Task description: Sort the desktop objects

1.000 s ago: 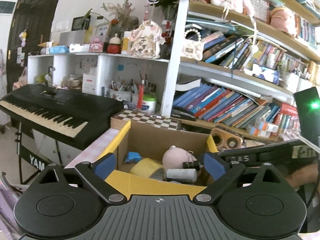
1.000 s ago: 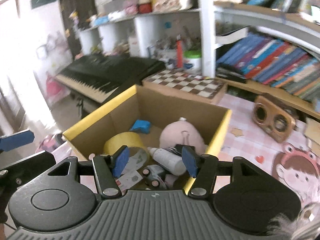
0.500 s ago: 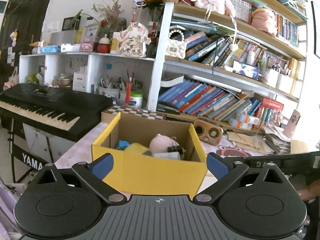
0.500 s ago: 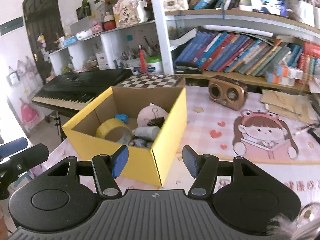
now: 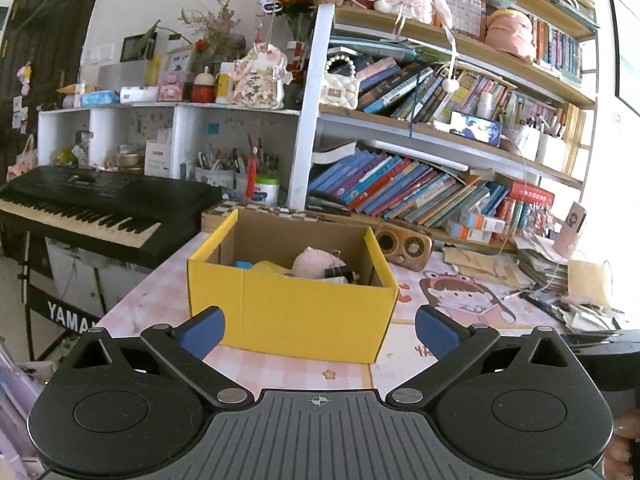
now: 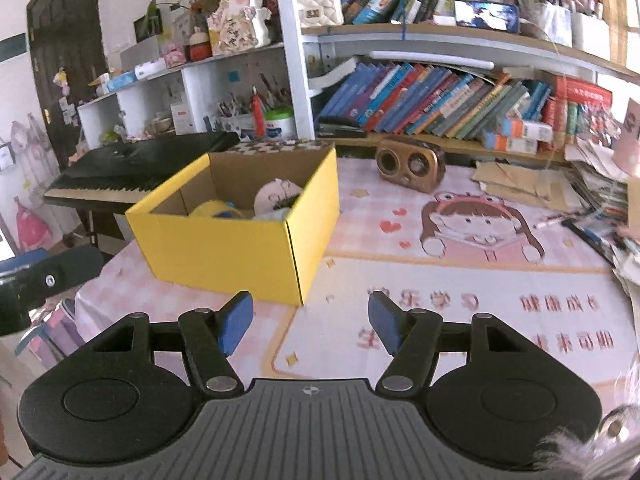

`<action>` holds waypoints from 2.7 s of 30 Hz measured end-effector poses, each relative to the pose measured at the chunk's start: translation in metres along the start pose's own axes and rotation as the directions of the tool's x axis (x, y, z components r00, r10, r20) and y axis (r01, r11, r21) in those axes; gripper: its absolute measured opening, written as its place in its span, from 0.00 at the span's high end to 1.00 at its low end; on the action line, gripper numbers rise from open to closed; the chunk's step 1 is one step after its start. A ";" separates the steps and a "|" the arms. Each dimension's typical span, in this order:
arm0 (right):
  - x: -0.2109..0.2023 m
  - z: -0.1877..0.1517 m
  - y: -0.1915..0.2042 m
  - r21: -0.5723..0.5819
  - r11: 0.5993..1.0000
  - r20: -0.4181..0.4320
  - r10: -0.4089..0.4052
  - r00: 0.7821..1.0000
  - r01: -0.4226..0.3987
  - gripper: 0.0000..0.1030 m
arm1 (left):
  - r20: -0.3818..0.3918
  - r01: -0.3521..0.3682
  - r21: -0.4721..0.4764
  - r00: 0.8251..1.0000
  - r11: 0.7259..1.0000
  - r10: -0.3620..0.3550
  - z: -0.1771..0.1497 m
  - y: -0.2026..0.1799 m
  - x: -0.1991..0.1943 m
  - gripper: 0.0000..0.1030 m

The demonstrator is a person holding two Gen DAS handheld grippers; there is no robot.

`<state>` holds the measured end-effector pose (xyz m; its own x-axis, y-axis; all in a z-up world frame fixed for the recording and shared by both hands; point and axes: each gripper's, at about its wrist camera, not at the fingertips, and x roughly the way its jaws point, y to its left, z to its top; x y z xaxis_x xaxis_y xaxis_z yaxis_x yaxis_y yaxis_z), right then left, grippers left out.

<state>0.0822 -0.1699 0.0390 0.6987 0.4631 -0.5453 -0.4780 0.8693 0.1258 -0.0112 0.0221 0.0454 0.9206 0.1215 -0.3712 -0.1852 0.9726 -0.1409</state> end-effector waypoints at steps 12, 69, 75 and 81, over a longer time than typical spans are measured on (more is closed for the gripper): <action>-0.025 -0.029 -0.005 0.051 0.997 -0.012 -0.049 0.999 0.049 0.39 | -0.042 0.042 0.009 0.998 0.999 -0.041 -0.014 -0.007 -0.010 0.00; -0.021 -0.040 -0.012 0.037 0.994 -0.112 -0.094 0.989 0.098 0.18 | -0.206 0.107 0.012 0.973 0.994 -0.102 -0.024 -0.024 0.019 0.00; -0.021 -0.040 -0.012 0.032 0.995 -0.116 -0.088 0.989 0.092 0.18 | -0.207 0.098 -0.013 0.973 0.995 -0.099 -0.025 -0.021 0.019 0.00; -0.021 -0.041 -0.012 0.034 0.995 -0.120 -0.086 0.989 0.090 0.18 | -0.217 0.087 -0.003 0.973 0.996 -0.085 -0.026 -0.022 0.019 0.00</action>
<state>0.0515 -0.1969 0.0152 0.6680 0.3629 -0.6497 -0.3949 0.9129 0.1038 0.0017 -0.0023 0.0175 0.8366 -0.0075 -0.5478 -0.1057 0.9789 -0.1749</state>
